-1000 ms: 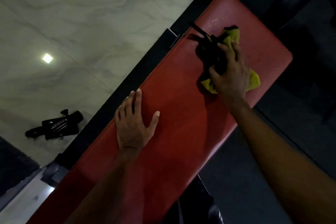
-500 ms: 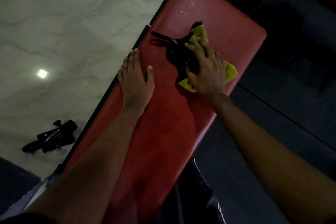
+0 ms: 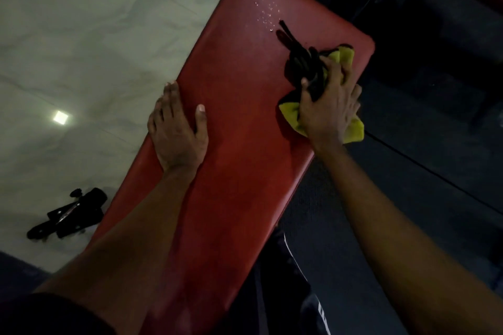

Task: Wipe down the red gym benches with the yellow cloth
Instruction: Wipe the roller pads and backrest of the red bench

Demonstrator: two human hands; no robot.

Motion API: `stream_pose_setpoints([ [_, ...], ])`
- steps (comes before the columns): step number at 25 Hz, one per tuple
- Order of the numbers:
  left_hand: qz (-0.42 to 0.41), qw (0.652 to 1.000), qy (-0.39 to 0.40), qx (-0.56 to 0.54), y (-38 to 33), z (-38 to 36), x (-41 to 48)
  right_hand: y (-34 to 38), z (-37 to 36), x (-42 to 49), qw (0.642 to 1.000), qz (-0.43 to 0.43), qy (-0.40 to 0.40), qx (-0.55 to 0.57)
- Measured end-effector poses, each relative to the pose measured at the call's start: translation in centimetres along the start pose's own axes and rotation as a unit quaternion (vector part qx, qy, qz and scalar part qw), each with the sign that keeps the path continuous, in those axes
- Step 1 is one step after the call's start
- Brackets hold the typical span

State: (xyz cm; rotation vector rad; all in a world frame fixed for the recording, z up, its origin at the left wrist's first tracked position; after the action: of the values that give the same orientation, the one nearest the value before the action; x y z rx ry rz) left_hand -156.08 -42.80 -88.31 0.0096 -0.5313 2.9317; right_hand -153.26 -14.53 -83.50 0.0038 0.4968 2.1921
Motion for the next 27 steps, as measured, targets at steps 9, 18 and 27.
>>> stream_pose_setpoints([
  [9,0.006,1.000,-0.006,0.017,-0.1,0.2,0.1,-5.8,0.5,-4.5,0.998,-0.024,0.015,0.063],
  [18,0.013,1.000,0.003,0.027,-0.3,0.2,0.2,-3.2,0.6,-3.1,0.999,0.021,0.041,0.005],
  [27,0.021,0.999,0.009,0.038,-0.3,0.2,0.2,5.6,-1.8,4.9,0.991,0.113,0.027,-0.066],
])
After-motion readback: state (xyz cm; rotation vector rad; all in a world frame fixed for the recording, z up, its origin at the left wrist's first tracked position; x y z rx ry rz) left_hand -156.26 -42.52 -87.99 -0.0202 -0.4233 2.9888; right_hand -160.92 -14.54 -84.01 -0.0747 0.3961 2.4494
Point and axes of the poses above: each hand's wrist, its own x-axis towards the middle knuckle, its own z-axis out of the back of the hand, y = z × x, the point moved 4 cm from there along x, towards the middle knuckle, and after that the axes turned 11 degrees about -z, right-handed, at the moved point
